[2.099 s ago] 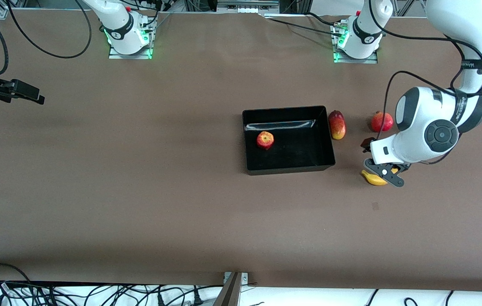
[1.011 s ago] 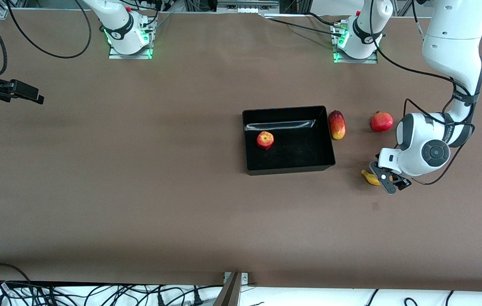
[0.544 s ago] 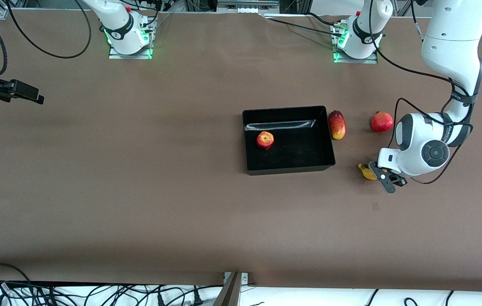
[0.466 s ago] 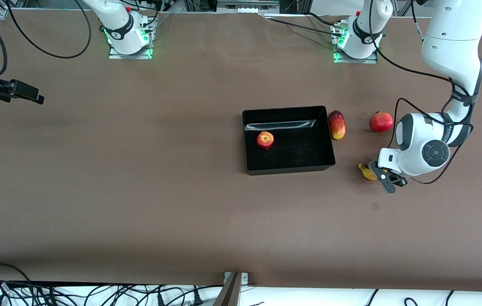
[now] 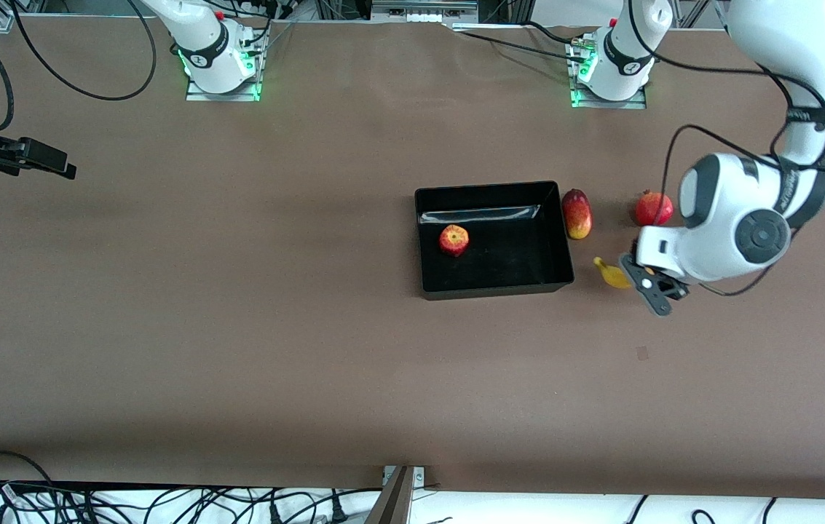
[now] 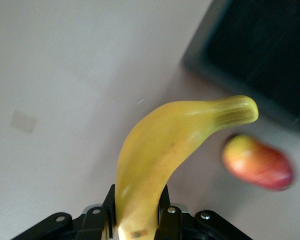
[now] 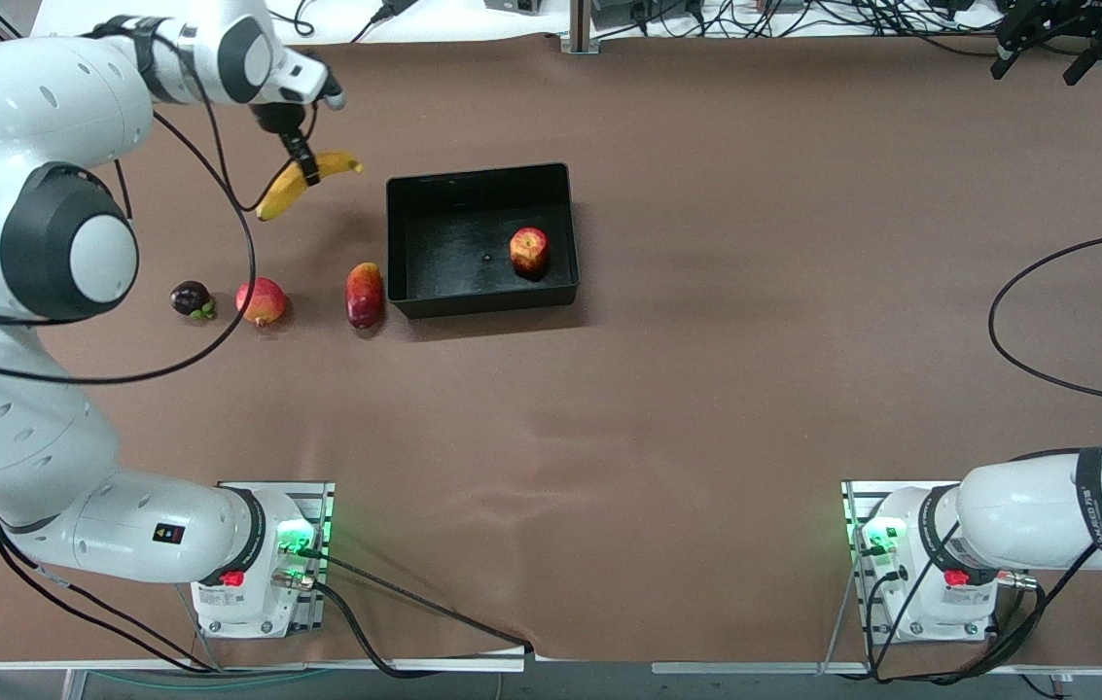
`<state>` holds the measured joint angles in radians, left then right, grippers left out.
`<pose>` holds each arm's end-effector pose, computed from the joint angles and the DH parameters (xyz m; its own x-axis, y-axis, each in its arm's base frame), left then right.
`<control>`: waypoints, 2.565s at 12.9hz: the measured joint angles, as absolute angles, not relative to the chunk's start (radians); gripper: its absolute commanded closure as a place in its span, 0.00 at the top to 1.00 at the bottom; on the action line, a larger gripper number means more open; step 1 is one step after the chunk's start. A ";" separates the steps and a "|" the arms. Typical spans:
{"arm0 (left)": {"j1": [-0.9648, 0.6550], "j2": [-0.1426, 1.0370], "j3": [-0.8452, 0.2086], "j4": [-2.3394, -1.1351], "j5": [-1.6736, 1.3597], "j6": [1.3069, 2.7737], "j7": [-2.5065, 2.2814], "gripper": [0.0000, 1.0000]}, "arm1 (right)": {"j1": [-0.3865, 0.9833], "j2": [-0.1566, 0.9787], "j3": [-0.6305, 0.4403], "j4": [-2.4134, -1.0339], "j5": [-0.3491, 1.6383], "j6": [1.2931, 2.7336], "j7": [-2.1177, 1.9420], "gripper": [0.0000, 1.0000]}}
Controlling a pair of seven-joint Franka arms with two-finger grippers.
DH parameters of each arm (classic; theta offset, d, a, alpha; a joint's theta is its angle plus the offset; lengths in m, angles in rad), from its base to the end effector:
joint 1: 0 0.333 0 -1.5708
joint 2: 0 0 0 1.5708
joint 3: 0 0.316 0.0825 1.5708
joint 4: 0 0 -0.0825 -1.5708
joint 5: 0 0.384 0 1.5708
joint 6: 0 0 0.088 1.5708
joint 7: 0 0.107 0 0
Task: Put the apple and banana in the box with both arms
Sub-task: 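Carry the banana into the box, lower it, open the left gripper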
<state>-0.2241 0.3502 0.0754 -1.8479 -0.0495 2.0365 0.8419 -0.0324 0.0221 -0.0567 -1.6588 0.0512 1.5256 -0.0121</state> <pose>0.6073 -0.0964 0.3237 0.5598 -0.8231 -0.0958 -0.8130 -0.5679 0.1287 0.5489 -0.0430 0.5677 0.9853 -0.0738 -0.1540 -0.0825 -0.9953 -0.0515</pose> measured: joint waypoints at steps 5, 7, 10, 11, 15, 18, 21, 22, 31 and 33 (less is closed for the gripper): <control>-0.486 0.321 0.052 -1.866 -0.102 2.014 0.479 0.00 | -0.032 0.023 -0.057 -1.659 0.051 1.525 -0.012 1.00; -0.533 0.348 0.042 -1.877 -0.102 2.052 0.400 0.00 | -0.032 0.024 -0.057 -1.659 0.051 1.525 -0.012 1.00; -0.542 0.411 0.041 -1.901 -0.102 2.130 0.357 0.00 | -0.032 0.025 -0.057 -1.659 0.051 1.525 -0.012 1.00; -0.542 0.431 0.041 -1.904 -0.102 2.140 0.337 0.00 | -0.032 0.025 -0.057 -1.659 0.051 1.525 -0.012 1.00; -0.543 0.478 0.041 -1.910 -0.102 2.173 0.313 0.00 | -0.032 0.025 -0.056 -1.659 0.057 1.525 -0.012 1.00; -0.543 0.503 0.041 -1.929 -0.102 2.238 0.310 0.00 | -0.032 0.025 -0.055 -1.659 0.057 1.526 -0.012 1.00; -0.543 0.514 0.041 -1.932 -0.102 2.266 0.310 0.00 | -0.031 0.025 -0.055 -1.659 0.058 1.526 -0.012 1.00; -0.543 0.516 0.041 -1.932 -0.102 2.268 0.310 0.01 | -0.031 0.025 -0.055 -1.659 0.058 1.526 -0.012 1.00; -0.541 0.514 0.051 -1.931 -0.102 2.269 0.307 1.00 | -0.031 0.025 -0.053 -1.659 0.077 1.527 -0.011 1.00; -0.530 0.472 0.053 -1.921 -0.102 2.237 0.297 1.00 | -0.031 0.025 -0.053 -1.658 0.082 1.528 -0.011 1.00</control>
